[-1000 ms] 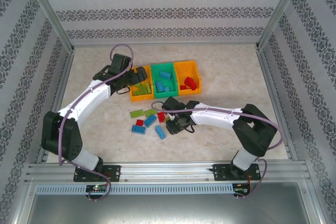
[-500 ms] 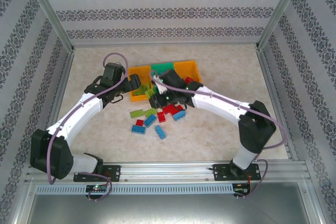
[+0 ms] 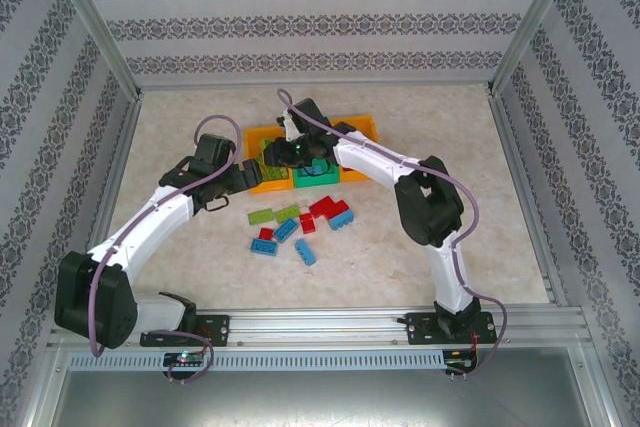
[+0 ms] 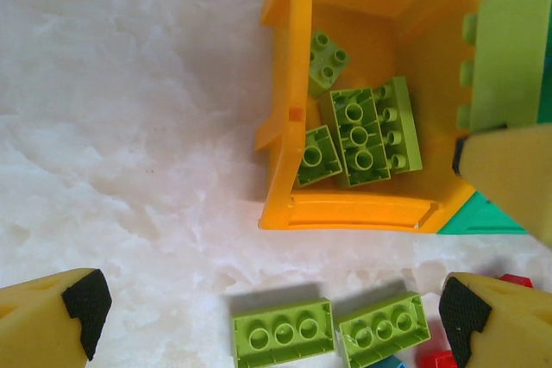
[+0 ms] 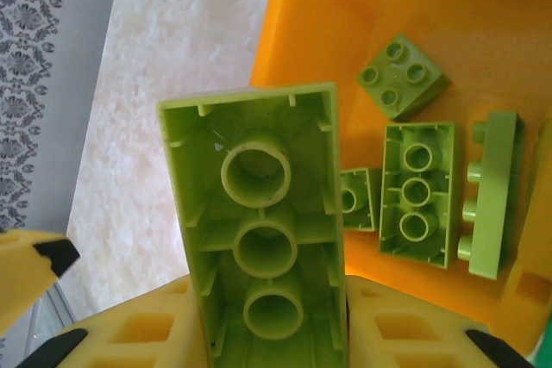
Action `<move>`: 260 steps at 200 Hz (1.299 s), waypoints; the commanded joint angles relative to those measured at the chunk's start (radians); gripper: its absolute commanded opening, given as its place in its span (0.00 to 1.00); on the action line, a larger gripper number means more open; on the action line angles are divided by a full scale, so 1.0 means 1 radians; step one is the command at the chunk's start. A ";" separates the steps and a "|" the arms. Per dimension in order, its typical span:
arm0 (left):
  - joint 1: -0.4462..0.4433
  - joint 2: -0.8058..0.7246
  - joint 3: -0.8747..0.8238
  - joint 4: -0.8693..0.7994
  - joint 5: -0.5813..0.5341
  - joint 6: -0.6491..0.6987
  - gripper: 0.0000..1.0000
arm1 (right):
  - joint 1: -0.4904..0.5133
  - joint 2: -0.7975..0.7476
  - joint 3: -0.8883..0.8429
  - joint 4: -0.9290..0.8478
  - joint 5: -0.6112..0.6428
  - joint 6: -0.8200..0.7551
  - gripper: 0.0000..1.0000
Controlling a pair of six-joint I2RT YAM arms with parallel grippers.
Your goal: Sort the legos into containers by color
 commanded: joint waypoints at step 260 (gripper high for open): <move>-0.095 0.333 0.046 -0.138 0.152 -0.174 0.90 | -0.121 -0.465 -0.442 0.034 0.191 -0.015 0.72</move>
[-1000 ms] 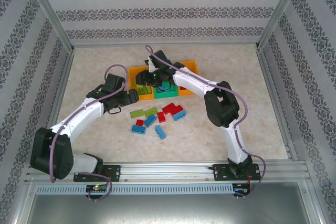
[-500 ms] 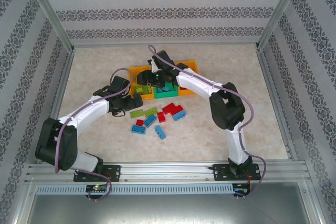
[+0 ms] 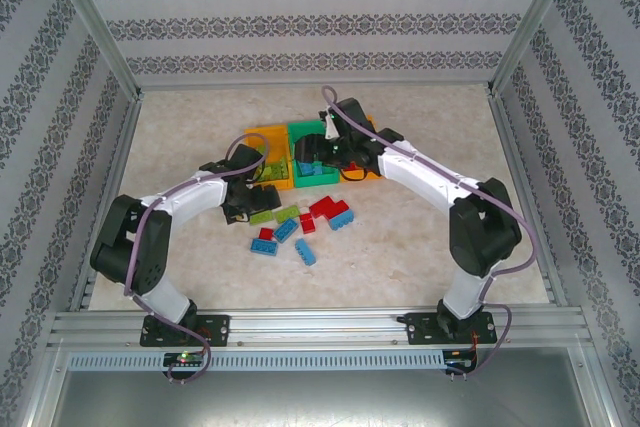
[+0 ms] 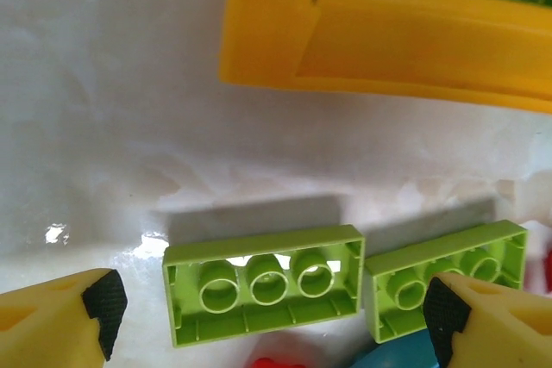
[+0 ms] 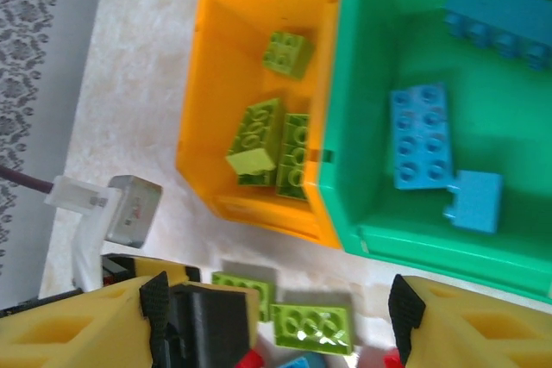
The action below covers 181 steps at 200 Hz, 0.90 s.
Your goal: Sort the legos into containers by color
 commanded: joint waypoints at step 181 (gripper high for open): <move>-0.054 0.059 0.001 -0.103 -0.078 -0.064 0.86 | -0.134 -0.234 -0.363 0.054 0.040 -0.013 0.75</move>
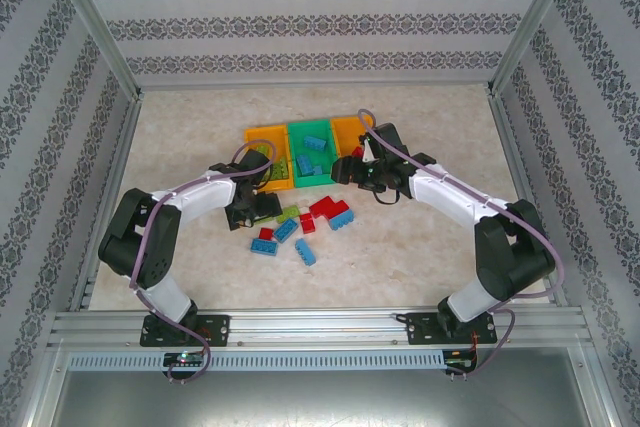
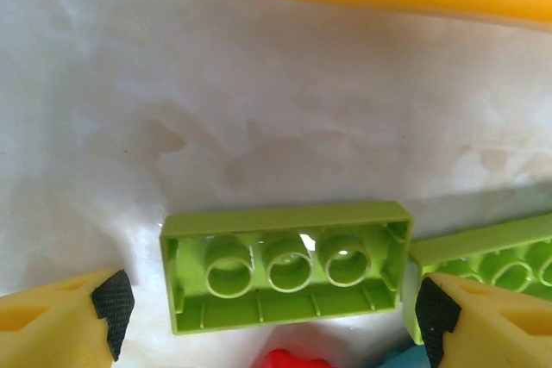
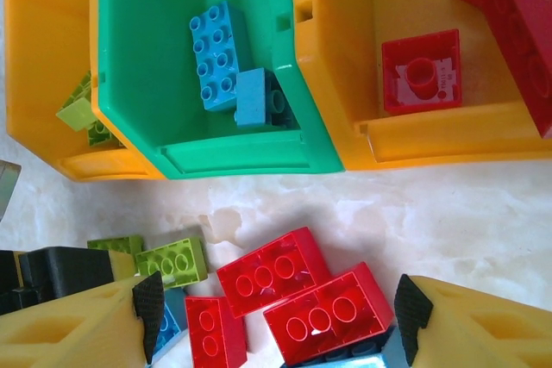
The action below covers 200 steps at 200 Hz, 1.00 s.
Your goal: Sort the legos into containers by color
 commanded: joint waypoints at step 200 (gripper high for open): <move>-0.002 -0.073 0.019 -0.160 -0.168 0.130 0.88 | -0.036 -0.083 -0.081 0.033 0.013 0.007 0.75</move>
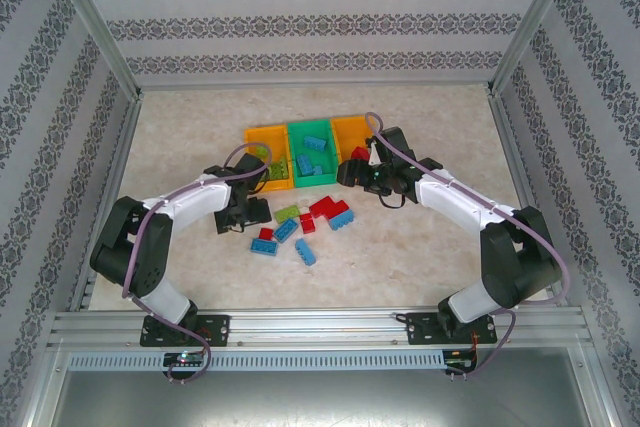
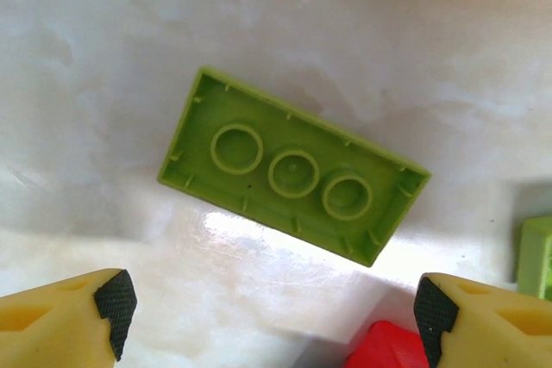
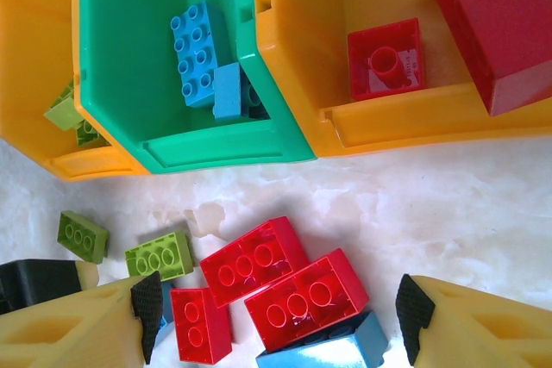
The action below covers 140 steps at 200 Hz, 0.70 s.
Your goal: Sort the legos into containers by color
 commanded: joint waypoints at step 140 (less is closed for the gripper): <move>0.027 0.127 0.096 -0.001 -0.042 0.392 0.93 | -0.012 -0.085 -0.059 0.008 0.054 0.031 0.77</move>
